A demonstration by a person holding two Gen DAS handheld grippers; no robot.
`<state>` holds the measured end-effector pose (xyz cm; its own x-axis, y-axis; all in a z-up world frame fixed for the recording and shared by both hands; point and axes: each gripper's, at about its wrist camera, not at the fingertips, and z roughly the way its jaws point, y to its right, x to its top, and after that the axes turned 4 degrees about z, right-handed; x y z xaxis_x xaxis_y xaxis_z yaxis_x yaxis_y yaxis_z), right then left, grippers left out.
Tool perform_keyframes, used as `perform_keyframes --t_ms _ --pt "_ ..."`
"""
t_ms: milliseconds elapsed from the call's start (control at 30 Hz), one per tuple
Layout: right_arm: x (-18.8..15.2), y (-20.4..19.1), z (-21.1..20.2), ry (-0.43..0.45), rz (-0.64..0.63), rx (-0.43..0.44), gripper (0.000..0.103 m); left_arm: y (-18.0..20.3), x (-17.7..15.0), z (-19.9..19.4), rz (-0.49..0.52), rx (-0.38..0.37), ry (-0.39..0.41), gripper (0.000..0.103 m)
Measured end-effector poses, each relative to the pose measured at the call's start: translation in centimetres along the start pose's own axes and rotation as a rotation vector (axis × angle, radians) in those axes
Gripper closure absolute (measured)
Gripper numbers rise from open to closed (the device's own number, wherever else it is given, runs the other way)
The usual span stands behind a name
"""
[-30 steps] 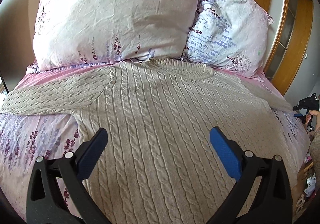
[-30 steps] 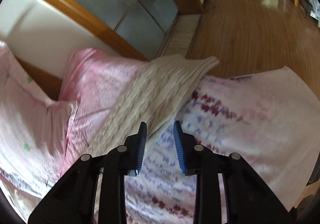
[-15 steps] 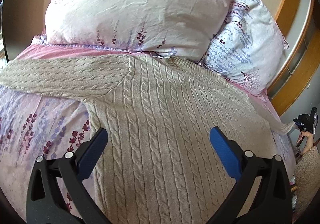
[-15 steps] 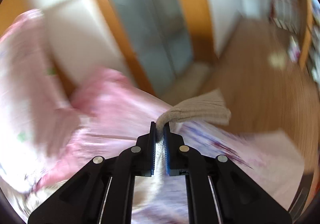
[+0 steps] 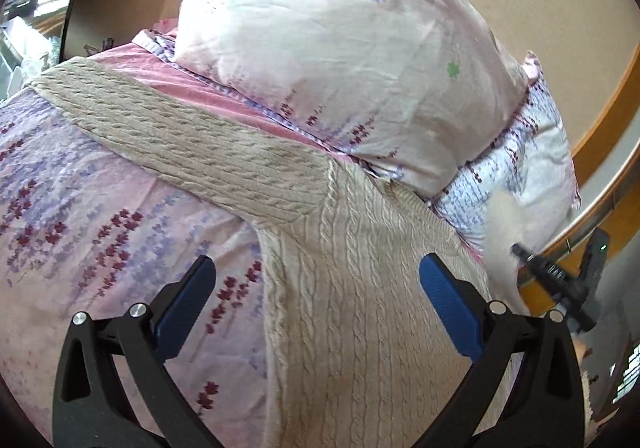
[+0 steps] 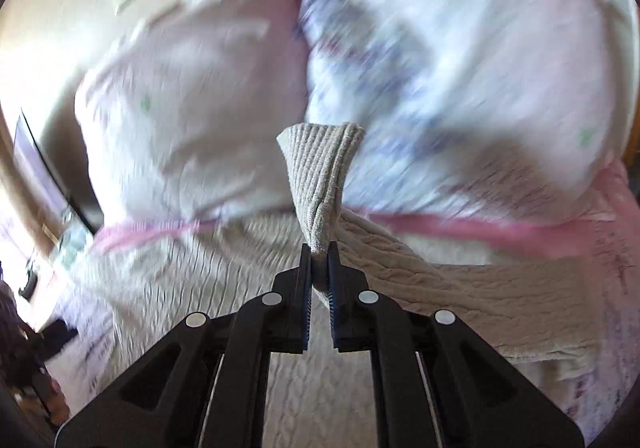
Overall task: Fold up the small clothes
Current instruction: 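Carry the sleeve across the sweater back and release it with the right gripper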
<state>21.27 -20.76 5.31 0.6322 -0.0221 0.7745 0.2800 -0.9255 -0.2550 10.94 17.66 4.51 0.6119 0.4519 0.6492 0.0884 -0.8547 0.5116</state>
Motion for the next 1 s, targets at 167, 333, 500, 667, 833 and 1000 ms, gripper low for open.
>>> perform_keyframes --t_ms 167,333,500,667,833,1000 --pt "-4.4 -4.0 6.1 -0.185 -0.052 0.004 0.095 -4.1 1.9 -1.5 -0.087 0.032 0.036 0.007" --pt "-3.7 -5.5 5.7 -0.157 -0.039 0.041 0.094 -8.3 4.4 -1.9 -0.181 0.073 0.061 0.012" --pt "-5.1 -8.4 7.5 -0.228 -0.091 0.050 0.085 -11.7 5.4 -1.3 -0.297 0.065 0.053 0.021" --pt "-5.4 -10.1 8.7 -0.208 -0.149 0.013 0.085 -14.0 5.8 -0.9 -0.386 0.087 0.049 0.023" --pt "-5.6 -11.4 8.1 -0.197 -0.195 0.014 0.072 -14.7 5.8 -0.8 -0.404 0.088 0.037 0.024" --pt "-6.3 -12.3 8.7 -0.139 -0.276 -0.073 0.094 -13.9 5.8 -0.7 -0.376 0.083 0.025 0.024"
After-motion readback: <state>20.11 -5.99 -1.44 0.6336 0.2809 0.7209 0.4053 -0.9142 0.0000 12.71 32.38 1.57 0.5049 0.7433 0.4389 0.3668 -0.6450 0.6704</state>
